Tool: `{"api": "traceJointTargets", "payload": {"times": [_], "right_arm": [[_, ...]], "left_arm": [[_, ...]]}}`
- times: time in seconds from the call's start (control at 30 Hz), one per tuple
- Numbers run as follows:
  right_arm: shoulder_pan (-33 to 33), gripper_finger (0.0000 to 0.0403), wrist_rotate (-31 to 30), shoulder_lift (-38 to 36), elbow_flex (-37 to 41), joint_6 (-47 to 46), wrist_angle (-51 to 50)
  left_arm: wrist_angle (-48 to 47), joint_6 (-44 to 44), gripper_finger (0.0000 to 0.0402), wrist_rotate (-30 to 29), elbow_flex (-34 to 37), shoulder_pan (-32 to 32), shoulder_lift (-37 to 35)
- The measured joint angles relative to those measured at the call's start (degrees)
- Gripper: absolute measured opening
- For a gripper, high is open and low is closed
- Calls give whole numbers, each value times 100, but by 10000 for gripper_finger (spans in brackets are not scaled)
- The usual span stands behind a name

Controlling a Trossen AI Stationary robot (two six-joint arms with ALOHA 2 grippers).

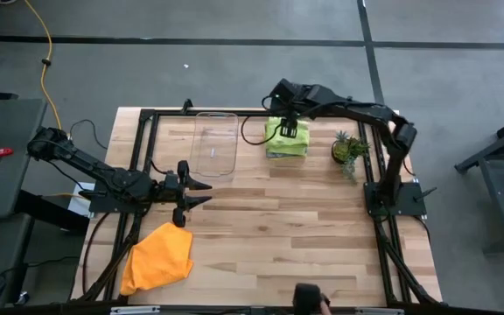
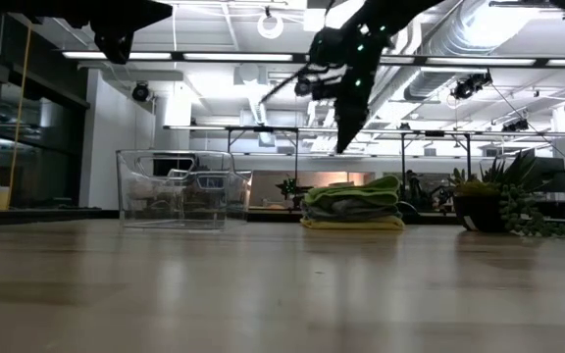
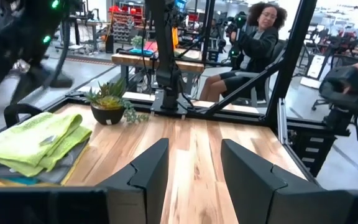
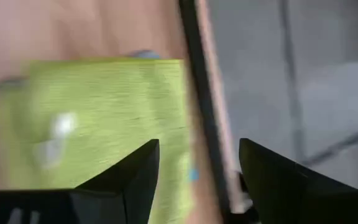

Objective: Fold microfiber towels
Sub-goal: Fold the orange microfiber cloth

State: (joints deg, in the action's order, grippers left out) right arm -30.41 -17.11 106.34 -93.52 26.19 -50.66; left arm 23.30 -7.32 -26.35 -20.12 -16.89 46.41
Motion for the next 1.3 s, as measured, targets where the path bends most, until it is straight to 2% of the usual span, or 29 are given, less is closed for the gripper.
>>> {"api": "traceJointTargets", "payload": {"times": [0.13,0.3,0.5,0.7,0.8,0.87,1.1,1.3], "right_arm": [[116,200,643,-668,684,-525,139],[600,186,1182,-1932,2560,-1332,1493],[1933,183,1359,-3277,4967,-2502,4711],[3262,183,779,-3584,6469,-2869,8313],[3696,183,463,-3473,6831,-2735,9568],[3895,183,299,-3412,6918,-2669,9914],[4315,183,93,-3389,6919,-2616,9948],[4374,184,69,-3389,6919,-2469,9919]], "left_arm": [[-90,-9,138,4,0,0,-1],[-123,-16,138,7,0,0,-2],[-121,-5,138,7,0,0,-1],[-90,-16,138,5,0,-2,0],[-78,-33,138,2,0,-1,0],[-75,-109,138,0,0,0,0],[-27,-152,138,0,0,0,-1],[-15,114,138,0,0,-2,-2]]}}
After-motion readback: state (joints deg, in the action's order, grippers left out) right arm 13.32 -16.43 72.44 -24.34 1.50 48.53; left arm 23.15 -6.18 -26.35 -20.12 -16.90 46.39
